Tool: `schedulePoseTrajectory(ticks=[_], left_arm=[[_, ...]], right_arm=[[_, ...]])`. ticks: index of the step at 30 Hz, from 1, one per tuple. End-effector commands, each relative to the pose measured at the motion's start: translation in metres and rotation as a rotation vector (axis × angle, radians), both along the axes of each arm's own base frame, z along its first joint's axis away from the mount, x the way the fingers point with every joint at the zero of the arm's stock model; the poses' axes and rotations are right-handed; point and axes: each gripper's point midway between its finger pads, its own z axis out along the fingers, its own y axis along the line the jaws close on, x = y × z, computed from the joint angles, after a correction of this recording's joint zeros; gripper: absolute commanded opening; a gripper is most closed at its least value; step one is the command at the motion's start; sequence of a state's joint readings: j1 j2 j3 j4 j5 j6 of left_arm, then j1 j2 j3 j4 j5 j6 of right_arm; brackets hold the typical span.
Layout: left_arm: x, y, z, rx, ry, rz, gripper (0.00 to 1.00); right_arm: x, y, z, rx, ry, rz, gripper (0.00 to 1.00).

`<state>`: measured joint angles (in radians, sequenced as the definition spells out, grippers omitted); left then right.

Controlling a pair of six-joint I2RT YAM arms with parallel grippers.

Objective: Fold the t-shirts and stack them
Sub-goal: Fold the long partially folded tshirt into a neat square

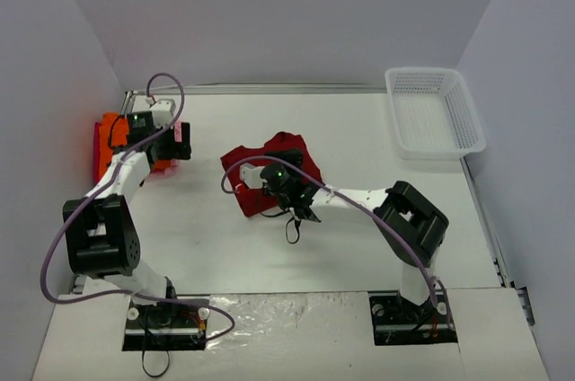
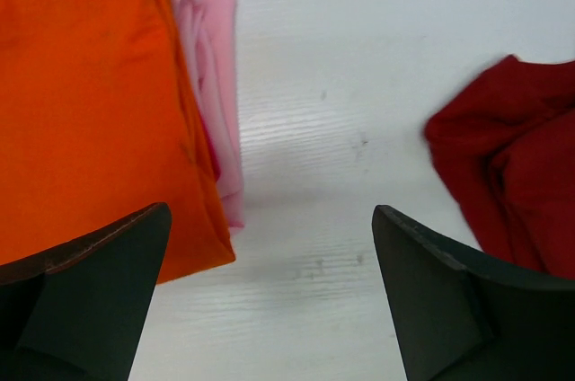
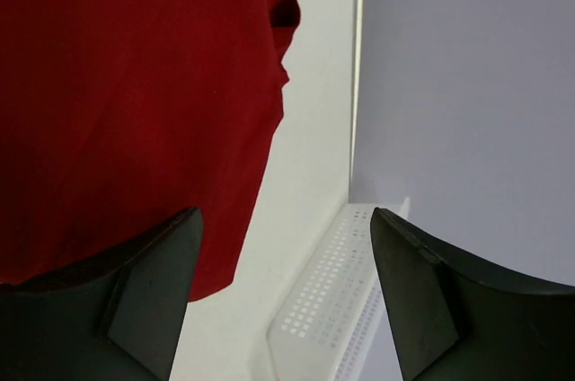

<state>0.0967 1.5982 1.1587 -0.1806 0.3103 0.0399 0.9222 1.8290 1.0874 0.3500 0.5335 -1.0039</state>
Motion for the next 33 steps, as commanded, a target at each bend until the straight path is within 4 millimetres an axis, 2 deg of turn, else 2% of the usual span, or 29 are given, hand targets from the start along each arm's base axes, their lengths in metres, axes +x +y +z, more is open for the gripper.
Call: schedulePoseTrajectory(ticks=[1,2,5,8,12,15,16,18,19,21,23,26,27,30,33], left_arm=[[0.008,0.019,0.046,0.044,-0.227,0.122,0.94],[0.007,0.022,0.047,0.059,-0.235,0.133,0.94],[-0.001,0.025,0.031,0.105,-0.154,0.108,0.94],[-0.004,0.026,0.023,0.108,-0.124,0.107,0.94],[-0.004,0.022,0.025,0.101,-0.149,0.088,0.94],[-0.004,0.020,0.025,0.094,-0.142,0.079,0.94],[-0.005,0.019,0.025,0.095,-0.142,0.077,0.94],[-0.007,0.019,0.026,0.097,-0.148,0.070,0.94],[-0.008,0.017,0.027,0.093,-0.152,0.062,0.94],[-0.010,0.015,0.026,0.086,-0.149,0.058,0.94],[-0.010,0.013,0.029,0.078,-0.154,0.049,0.94],[-0.010,0.010,0.034,0.077,-0.167,0.040,0.94],[-0.011,0.008,0.035,0.074,-0.170,0.035,0.94],[-0.013,0.004,0.036,0.066,-0.173,0.018,0.94],[-0.014,0.003,0.038,0.066,-0.182,0.006,0.94]], right_arm=[[0.004,0.004,0.034,0.059,-0.181,-0.086,0.72],[-0.003,0.008,0.026,0.046,-0.174,-0.078,0.72],[-0.014,0.016,0.015,0.052,-0.159,-0.066,0.72],[-0.018,0.023,0.005,0.040,-0.149,-0.050,0.72],[-0.024,0.038,-0.011,0.011,-0.135,-0.028,0.73],[-0.026,0.047,-0.032,-0.015,-0.119,-0.013,0.73],[-0.028,0.049,-0.050,-0.047,-0.105,-0.008,0.73],[-0.028,0.050,-0.064,-0.065,-0.110,-0.016,0.73],[-0.030,0.048,-0.080,-0.101,-0.098,-0.011,0.73],[-0.033,0.048,-0.089,-0.110,-0.102,-0.008,0.73],[-0.035,0.044,-0.089,-0.115,-0.101,-0.003,0.73],[-0.034,0.043,-0.063,-0.077,-0.125,-0.012,0.74],[-0.033,0.042,-0.053,-0.067,-0.135,-0.015,0.74],[-0.025,0.035,-0.006,-0.012,-0.184,-0.045,0.74],[-0.014,0.021,0.022,0.008,-0.223,-0.084,0.74]])
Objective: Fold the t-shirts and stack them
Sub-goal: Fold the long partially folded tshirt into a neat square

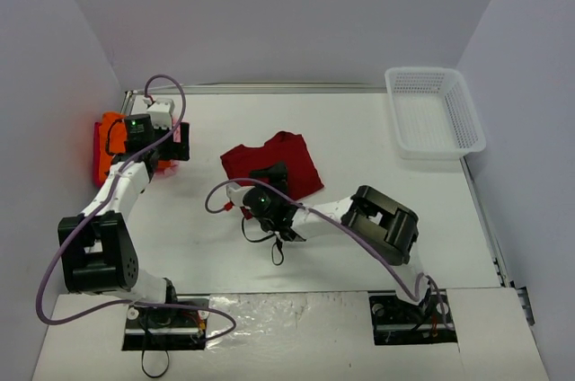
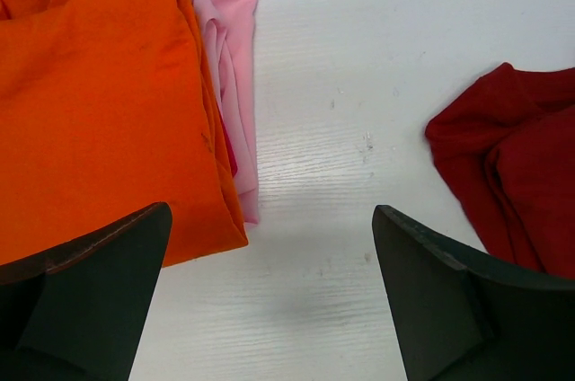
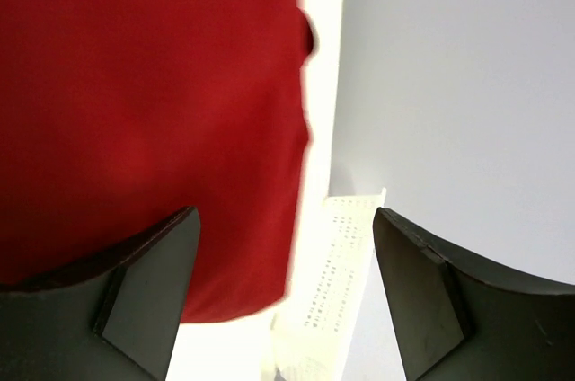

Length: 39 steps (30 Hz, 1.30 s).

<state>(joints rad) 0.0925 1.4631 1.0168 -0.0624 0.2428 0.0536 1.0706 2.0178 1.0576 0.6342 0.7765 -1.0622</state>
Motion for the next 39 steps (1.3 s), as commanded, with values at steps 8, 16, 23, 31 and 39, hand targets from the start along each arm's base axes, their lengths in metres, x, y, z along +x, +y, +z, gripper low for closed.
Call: schedulePoseTrajectory(ticks=[8,16,23,31,39], left_arm=[[-0.001,-0.005,0.024,0.019,-0.077,-0.041,0.94],[0.000,-0.007,0.020,0.011,-0.065,-0.047,0.94],[-0.001,-0.005,0.023,0.027,-0.067,-0.039,0.94],[0.000,-0.007,0.024,0.030,-0.083,-0.056,0.94],[0.000,-0.007,0.026,0.034,-0.085,-0.060,0.94]], right_arm=[[0.035,-0.061,0.093,0.142,-0.129,-0.144,0.74],[0.048,-0.097,0.035,0.071,-0.068,-0.208,0.74],[0.046,-0.103,-0.039,-0.033,0.002,-0.219,0.74],[0.058,-0.115,-0.001,-0.030,-0.067,-0.258,0.75],[0.063,-0.111,0.118,0.093,-0.214,-0.289,0.79]])
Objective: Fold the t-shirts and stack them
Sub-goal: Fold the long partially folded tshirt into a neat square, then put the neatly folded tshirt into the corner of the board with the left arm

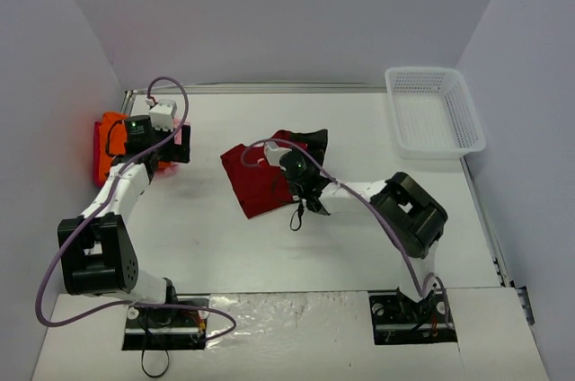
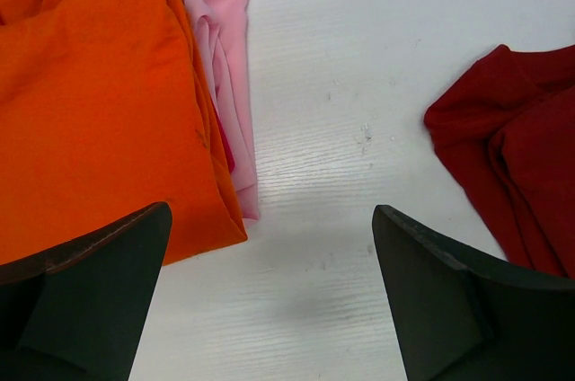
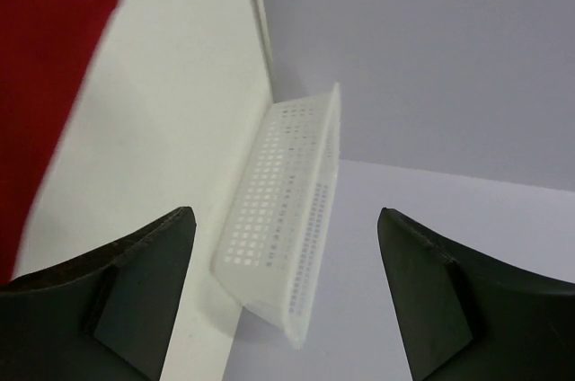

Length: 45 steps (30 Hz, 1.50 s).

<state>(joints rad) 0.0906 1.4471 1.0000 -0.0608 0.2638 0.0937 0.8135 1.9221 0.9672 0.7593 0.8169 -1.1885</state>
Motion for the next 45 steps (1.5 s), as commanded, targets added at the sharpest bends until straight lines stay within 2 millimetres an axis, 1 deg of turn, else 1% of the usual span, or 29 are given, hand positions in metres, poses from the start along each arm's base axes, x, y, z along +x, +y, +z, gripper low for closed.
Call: schedulePoseTrajectory(ticks=[1,2,3,4,5,7,8,9,10,11,12,13,14,16,17,18,21,23,24,27,31,33,34,36,38,41,42,43,45], left_arm=[[0.004,-0.003,0.026,0.008,-0.080,-0.018,0.94],[0.004,-0.003,0.025,0.007,-0.077,-0.020,0.94],[0.003,-0.003,0.025,0.010,-0.077,-0.019,0.94],[0.004,-0.003,0.026,0.010,-0.078,-0.016,0.94],[0.004,-0.001,0.025,0.013,-0.076,-0.011,0.94],[0.005,0.001,0.025,0.018,-0.076,-0.003,0.94],[0.007,0.003,0.022,0.022,-0.070,0.001,0.94],[0.006,0.007,0.019,0.026,-0.054,0.013,0.94],[0.009,0.010,0.017,0.026,-0.040,0.021,0.94],[0.009,0.016,0.015,0.018,-0.032,0.042,0.94],[0.008,0.019,0.011,0.011,-0.010,0.053,0.94],[0.010,0.022,0.010,-0.001,0.001,0.066,0.94],[0.011,0.024,0.009,-0.009,0.007,0.075,0.94],[0.011,0.031,0.006,-0.025,0.022,0.104,0.94],[0.011,0.032,0.006,-0.032,0.024,0.111,0.94],[0.011,0.036,0.004,-0.037,0.031,0.125,0.94],[0.012,0.040,-0.005,-0.058,0.066,0.144,0.94],[0.013,0.039,-0.006,-0.066,0.072,0.141,0.94],[0.013,0.039,-0.008,-0.067,0.075,0.140,0.94],[0.014,0.041,-0.011,-0.069,0.088,0.146,0.94],[0.015,0.041,-0.011,-0.067,0.092,0.148,0.94],[0.014,0.041,-0.010,-0.070,0.089,0.145,0.94],[0.014,0.040,-0.010,-0.071,0.089,0.142,0.94],[0.014,0.038,-0.010,-0.077,0.088,0.131,0.94],[0.014,0.037,-0.010,-0.080,0.086,0.125,0.94],[0.014,0.033,-0.008,-0.087,0.082,0.104,0.94],[0.015,0.032,-0.008,-0.089,0.080,0.098,0.94],[0.014,0.032,-0.008,-0.091,0.081,0.097,0.94],[0.014,0.031,-0.007,-0.092,0.079,0.093,0.94]], right_arm=[[0.000,0.007,0.096,0.125,-0.153,-0.021,0.79],[-0.003,0.007,0.109,0.146,-0.169,-0.017,0.79],[-0.007,0.010,0.113,0.141,-0.160,-0.009,0.79],[-0.013,0.019,0.117,0.149,-0.153,0.020,0.79],[-0.018,0.023,0.126,0.194,-0.154,0.037,0.79],[-0.029,0.031,0.117,0.186,-0.078,0.072,0.79],[-0.036,0.047,0.119,0.219,-0.041,0.132,0.78],[-0.043,0.049,0.106,0.236,0.019,0.135,0.78],[-0.048,0.053,0.102,0.252,0.048,0.149,0.78],[-0.055,0.065,0.098,0.283,0.099,0.212,0.77],[-0.062,0.067,0.087,0.296,0.152,0.221,0.77],[-0.066,0.070,0.084,0.310,0.177,0.237,0.77],[-0.074,0.076,0.075,0.305,0.245,0.273,0.77],[-0.082,0.082,0.070,0.352,0.294,0.296,0.76],[-0.090,0.090,0.062,0.364,0.362,0.343,0.76],[-0.097,0.091,0.057,0.372,0.410,0.345,0.76],[-0.116,0.105,0.049,0.408,0.538,0.407,0.75],[-0.127,0.110,0.041,0.425,0.603,0.421,0.75],[-0.133,0.117,0.038,0.433,0.632,0.449,0.75],[-0.142,0.124,0.029,0.430,0.686,0.469,0.75],[-0.161,0.144,0.010,0.411,0.770,0.512,0.75],[-0.166,0.152,0.006,0.404,0.785,0.524,0.75],[-0.169,0.156,-0.001,0.392,0.803,0.528,0.74],[-0.170,0.162,-0.004,0.391,0.813,0.534,0.74],[-0.170,0.166,-0.013,0.376,0.829,0.531,0.74],[-0.169,0.171,-0.027,0.342,0.843,0.528,0.74],[-0.165,0.175,-0.025,0.342,0.835,0.530,0.73],[-0.164,0.176,-0.033,0.327,0.843,0.524,0.73],[-0.160,0.181,-0.038,0.314,0.842,0.520,0.73]])
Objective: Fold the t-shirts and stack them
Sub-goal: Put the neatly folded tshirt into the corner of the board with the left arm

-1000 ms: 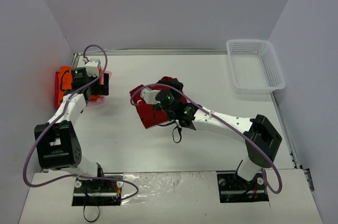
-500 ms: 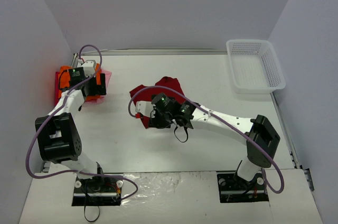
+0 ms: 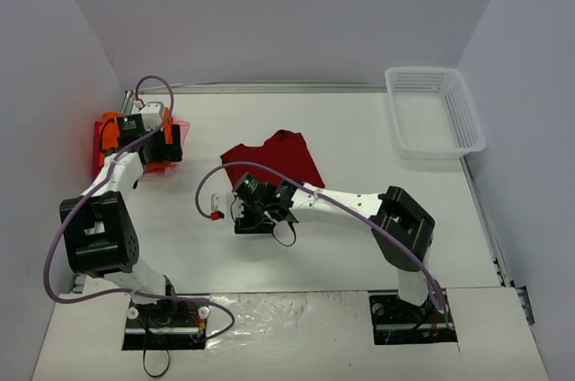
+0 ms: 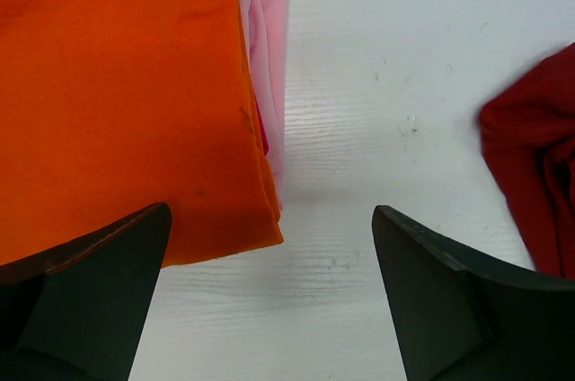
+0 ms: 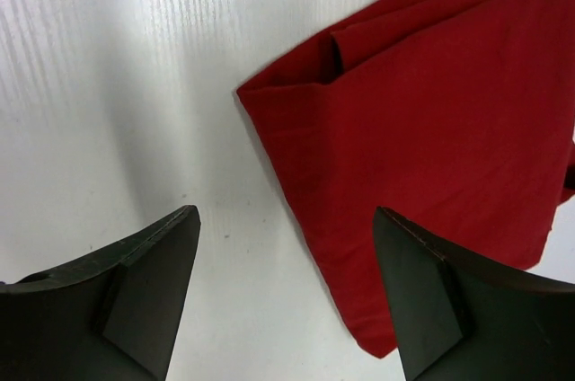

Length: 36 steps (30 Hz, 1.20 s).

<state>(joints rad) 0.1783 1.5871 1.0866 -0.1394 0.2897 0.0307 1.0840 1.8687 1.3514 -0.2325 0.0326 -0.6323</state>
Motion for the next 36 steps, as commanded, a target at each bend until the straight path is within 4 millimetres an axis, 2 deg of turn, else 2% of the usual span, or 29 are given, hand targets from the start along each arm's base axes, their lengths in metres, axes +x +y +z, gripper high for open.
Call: schedulePoseTrajectory(ticks=[1,11,26,36], left_arm=[[0.007,-0.001,0.027,-0.008,-0.059,-0.017,0.94],[0.007,-0.006,0.024,-0.029,-0.055,-0.035,0.94],[0.005,-0.012,0.035,-0.053,-0.076,-0.051,0.94],[0.004,-0.018,0.038,-0.072,-0.089,-0.074,0.94]], right_arm=[[0.007,0.010,0.005,-0.005,-0.015,0.006,0.73],[0.014,0.017,-0.008,-0.036,-0.023,0.002,0.75],[0.026,0.029,-0.033,-0.083,-0.034,-0.004,0.74],[0.048,0.028,-0.040,-0.094,-0.108,-0.072,0.68]])
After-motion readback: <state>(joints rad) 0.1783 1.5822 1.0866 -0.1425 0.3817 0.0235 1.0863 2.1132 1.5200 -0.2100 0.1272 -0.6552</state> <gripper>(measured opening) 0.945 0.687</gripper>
